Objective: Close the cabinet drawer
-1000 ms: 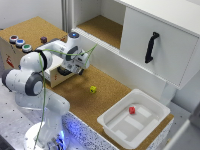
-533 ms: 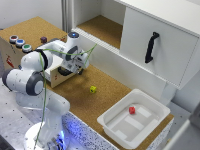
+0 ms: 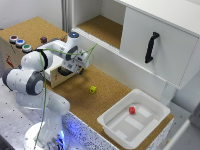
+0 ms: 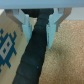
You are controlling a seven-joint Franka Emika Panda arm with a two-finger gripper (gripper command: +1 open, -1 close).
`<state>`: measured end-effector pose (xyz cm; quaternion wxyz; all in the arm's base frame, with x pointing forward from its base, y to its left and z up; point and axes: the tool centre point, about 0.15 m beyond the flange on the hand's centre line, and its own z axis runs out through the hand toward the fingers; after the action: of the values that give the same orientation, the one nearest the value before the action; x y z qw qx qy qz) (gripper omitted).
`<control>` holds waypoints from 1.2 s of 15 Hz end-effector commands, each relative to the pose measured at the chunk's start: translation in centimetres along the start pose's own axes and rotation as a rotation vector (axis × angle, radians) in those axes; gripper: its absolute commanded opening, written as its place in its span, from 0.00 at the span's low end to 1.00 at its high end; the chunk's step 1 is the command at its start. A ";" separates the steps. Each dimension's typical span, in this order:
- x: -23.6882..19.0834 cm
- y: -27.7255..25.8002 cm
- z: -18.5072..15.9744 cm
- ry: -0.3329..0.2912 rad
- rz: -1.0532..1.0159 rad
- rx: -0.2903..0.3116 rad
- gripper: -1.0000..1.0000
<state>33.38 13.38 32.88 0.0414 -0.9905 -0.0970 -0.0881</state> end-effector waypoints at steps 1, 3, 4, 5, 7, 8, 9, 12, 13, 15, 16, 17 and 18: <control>0.6 -6.7 3.1 -0.086 0.059 -0.066 0.00; 0.8 -8.5 3.7 -0.085 0.079 -0.058 0.00; 1.0 -9.7 4.0 -0.084 0.081 -0.055 0.00; 1.1 -10.6 4.1 -0.078 0.083 -0.050 0.00; 1.6 -12.6 4.6 -0.073 0.077 -0.031 0.00; 1.9 -13.6 4.8 -0.071 0.068 -0.020 0.00; 2.1 -14.4 4.9 -0.069 0.060 -0.014 0.00; 2.9 -17.3 4.6 -0.034 0.043 -0.007 0.00; 3.2 -18.1 4.2 -0.012 0.044 -0.007 0.00; 3.6 -20.3 3.4 0.011 0.014 0.014 0.00; 3.4 -21.1 3.1 0.020 0.010 0.023 1.00; 3.2 -21.8 2.7 0.024 -0.001 0.030 1.00; 2.8 -22.3 1.6 0.043 0.003 0.030 1.00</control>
<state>33.68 31.03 32.94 0.0679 -0.9884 -0.0923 -0.1001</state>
